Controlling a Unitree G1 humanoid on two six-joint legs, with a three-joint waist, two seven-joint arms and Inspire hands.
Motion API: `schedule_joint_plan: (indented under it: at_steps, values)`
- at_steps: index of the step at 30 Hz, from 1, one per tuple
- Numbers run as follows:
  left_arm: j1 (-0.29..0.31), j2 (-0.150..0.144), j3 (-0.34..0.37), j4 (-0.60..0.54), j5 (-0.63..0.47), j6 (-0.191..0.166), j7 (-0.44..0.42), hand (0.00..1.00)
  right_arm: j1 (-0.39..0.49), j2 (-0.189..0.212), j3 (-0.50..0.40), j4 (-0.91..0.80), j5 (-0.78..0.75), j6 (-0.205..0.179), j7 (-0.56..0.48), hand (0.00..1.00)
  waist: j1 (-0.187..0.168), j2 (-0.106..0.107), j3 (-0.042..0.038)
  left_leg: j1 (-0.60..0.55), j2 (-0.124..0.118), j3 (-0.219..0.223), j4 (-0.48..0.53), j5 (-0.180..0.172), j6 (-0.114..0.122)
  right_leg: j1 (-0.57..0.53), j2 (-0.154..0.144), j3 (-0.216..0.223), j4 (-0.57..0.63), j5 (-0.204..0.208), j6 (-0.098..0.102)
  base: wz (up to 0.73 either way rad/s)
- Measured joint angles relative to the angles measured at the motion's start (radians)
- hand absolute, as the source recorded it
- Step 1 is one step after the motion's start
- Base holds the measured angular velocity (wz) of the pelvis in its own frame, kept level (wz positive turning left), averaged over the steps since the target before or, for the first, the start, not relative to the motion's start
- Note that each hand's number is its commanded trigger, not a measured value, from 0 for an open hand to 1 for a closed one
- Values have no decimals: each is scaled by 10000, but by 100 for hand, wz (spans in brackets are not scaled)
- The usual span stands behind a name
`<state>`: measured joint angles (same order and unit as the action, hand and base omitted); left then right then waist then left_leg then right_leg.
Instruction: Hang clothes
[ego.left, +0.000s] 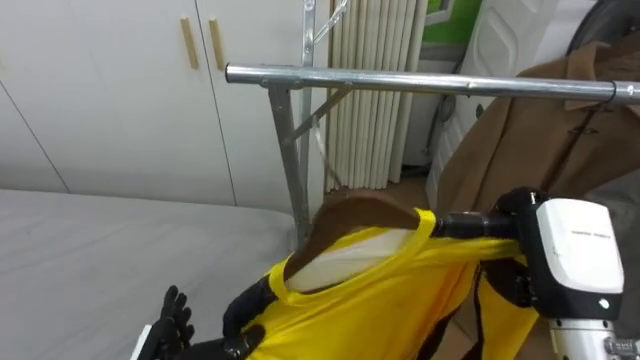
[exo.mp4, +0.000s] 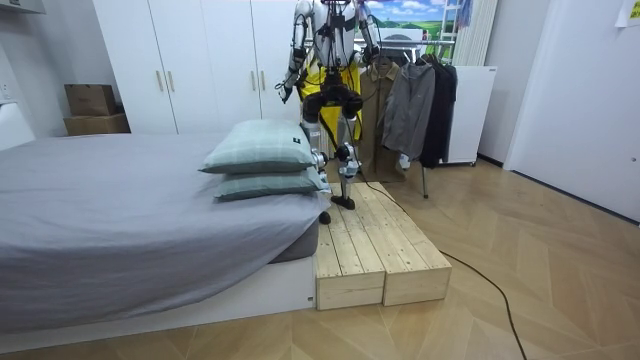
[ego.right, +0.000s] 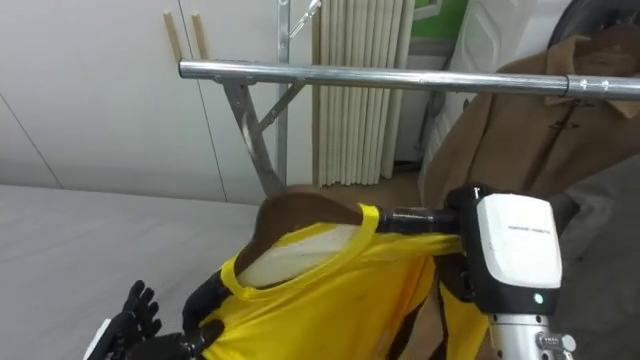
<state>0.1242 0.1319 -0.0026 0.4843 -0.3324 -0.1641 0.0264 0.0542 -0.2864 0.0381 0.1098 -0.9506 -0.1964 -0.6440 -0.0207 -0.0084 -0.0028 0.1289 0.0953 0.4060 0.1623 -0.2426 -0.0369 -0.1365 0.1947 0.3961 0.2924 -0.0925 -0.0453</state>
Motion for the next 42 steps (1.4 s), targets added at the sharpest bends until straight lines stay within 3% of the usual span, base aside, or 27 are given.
schedule_joint_plan:
  at_steps: [5, 10, 19, 30, 42]
  values:
    - [-1, 1, -1, 184, 11, 20, -39, 0, -9, 27, 0, -67, 426, -137, -75, 100, 10, 7, 2, 22, 2, -3, 1, 0, 0, -4, -4, -2, -29, -5, -7, 0]
    - [-11, -17, -13, 605, -75, 117, -334, 0, 12, 28, 0, 484, 1539, -86, -66, 100, -2, 4, 4, 22, -2, -19, -3, -5, -8, -25, -14, -24, -19, -5, -7, 0]
    - [-12, -24, -14, 549, -62, 131, -448, 0, 29, 26, -8, 692, 1975, 22, -67, 100, -11, 7, 3, 13, 12, -33, -16, -4, -12, 31, -8, -25, -36, -1, -17, 0]
    - [0, 27, -229, -1038, -77, 133, -533, 0, 23, 26, -22, 693, 2436, 109, -67, 100, -174, 8, 3, -41, 17, -158, 35, 1, -10, 101, -79, -135, -197, 40, -15, 2]
    - [2, 153, -399, -1141, 5, 270, -836, 0, 24, 23, -42, 695, 2924, 234, -67, 100, -232, 5, 7, -5, 22, -224, 32, 2, -9, 160, -103, -164, -334, 45, -36, 1]
